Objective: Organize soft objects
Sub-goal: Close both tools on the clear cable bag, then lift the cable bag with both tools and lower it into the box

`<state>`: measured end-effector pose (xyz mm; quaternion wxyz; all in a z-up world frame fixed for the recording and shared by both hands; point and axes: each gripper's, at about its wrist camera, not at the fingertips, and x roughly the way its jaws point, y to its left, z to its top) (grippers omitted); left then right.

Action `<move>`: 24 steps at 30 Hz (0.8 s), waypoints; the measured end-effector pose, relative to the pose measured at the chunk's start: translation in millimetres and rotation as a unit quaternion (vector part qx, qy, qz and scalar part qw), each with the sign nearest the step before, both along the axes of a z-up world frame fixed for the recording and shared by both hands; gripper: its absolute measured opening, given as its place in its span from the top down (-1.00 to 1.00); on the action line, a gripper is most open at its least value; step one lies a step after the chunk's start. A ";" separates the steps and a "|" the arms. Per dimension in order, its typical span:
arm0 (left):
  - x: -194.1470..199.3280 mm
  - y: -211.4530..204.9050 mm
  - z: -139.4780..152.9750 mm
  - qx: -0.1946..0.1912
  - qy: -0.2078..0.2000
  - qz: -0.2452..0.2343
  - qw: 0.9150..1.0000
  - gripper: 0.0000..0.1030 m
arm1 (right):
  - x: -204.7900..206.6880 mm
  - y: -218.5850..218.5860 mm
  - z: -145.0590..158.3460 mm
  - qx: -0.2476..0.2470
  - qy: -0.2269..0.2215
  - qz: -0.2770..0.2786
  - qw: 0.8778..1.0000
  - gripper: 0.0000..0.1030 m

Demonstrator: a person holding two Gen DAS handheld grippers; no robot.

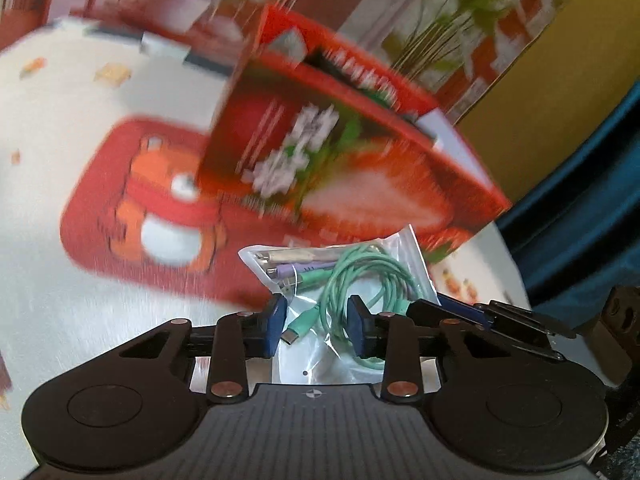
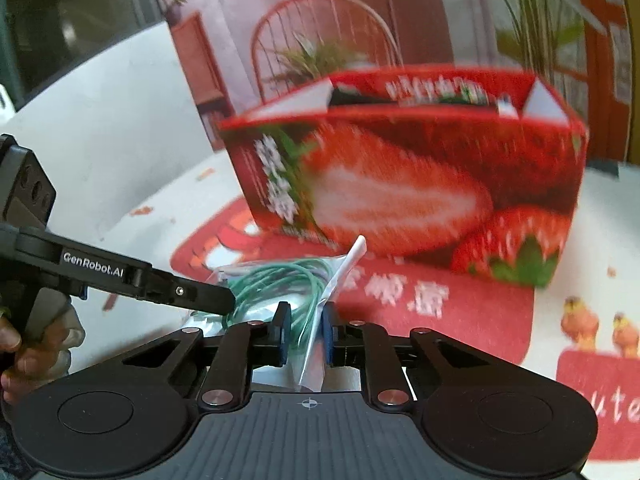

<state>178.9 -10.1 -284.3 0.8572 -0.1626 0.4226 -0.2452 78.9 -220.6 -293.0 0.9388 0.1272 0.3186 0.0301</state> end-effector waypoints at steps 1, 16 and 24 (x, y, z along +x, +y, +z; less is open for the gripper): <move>-0.3 -1.0 7.9 0.003 -0.015 -0.004 1.000 0.30 | 0.1 0.2 5.6 -0.003 -0.009 0.000 1.000 0.71; 29.5 -31.2 111.0 0.016 -0.165 -0.040 0.985 0.30 | 21.0 -29.5 96.8 -0.042 -0.115 -0.039 0.992 0.71; 68.9 -55.6 133.9 0.034 -0.203 -0.031 0.978 0.30 | 56.8 -59.6 123.3 -0.058 -0.129 -0.068 0.988 0.71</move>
